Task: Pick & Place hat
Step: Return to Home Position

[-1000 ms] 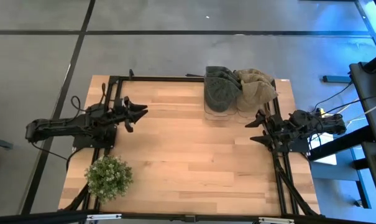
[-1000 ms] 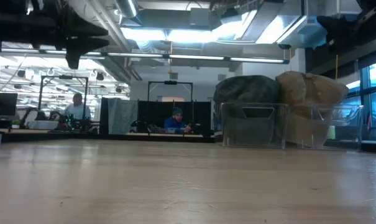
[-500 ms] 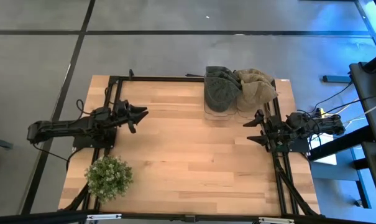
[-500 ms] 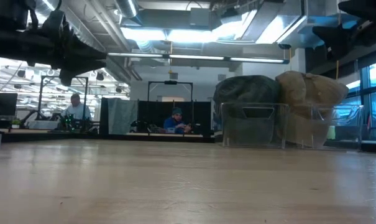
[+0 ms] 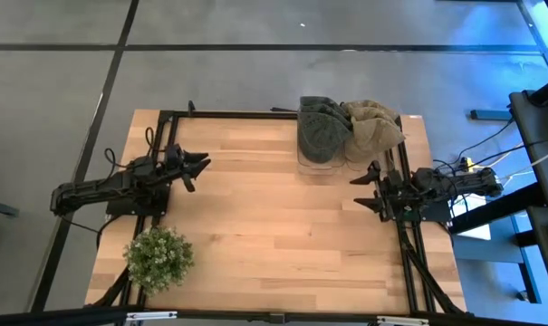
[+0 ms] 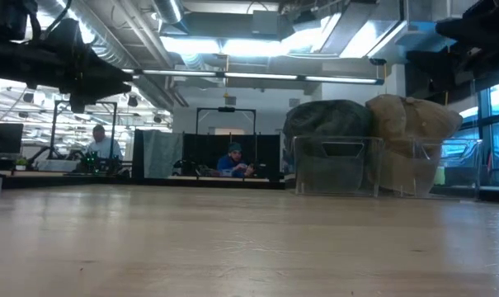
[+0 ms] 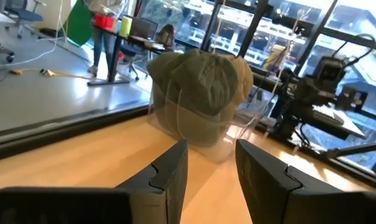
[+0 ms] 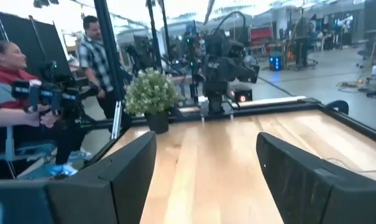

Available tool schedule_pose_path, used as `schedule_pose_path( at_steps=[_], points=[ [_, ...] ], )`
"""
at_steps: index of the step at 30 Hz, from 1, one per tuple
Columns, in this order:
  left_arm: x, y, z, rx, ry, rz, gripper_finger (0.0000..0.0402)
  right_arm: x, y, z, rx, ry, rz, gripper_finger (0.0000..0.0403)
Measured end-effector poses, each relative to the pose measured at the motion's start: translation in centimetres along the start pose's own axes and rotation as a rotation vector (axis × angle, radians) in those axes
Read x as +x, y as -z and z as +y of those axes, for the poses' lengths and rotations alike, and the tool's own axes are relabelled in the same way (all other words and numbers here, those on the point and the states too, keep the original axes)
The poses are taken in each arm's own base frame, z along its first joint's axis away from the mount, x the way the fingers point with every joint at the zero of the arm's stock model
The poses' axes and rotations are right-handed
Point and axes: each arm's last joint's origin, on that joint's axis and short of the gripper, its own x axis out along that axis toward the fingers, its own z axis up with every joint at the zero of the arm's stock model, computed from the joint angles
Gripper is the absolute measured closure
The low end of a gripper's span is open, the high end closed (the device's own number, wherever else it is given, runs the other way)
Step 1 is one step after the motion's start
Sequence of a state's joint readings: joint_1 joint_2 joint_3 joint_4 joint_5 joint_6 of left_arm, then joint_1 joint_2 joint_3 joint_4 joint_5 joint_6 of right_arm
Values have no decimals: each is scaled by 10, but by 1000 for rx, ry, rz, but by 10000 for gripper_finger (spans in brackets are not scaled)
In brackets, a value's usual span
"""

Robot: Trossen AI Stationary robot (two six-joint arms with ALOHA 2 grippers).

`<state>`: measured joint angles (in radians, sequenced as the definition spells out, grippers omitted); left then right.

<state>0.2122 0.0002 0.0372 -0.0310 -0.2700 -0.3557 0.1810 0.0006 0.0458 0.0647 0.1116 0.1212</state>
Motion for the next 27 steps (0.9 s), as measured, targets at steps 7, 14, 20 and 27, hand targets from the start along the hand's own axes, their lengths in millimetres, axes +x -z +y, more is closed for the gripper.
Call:
schedule_pose_path(
  at_steps=[7,14,20,27],
  points=[
    [2,1,3,83,-27,12,272,1,7,0,0,-29,-21,124],
    [2,0,3,260,-30,11,272,1,15,-1,14,-18,60,124],
    [2,0,3,243,-30,9,272,2,17,-1,46,-14,83,124],
    [2,0,3,243,-30,8,272,2,17,-1,48,-14,82,124]
  ],
)
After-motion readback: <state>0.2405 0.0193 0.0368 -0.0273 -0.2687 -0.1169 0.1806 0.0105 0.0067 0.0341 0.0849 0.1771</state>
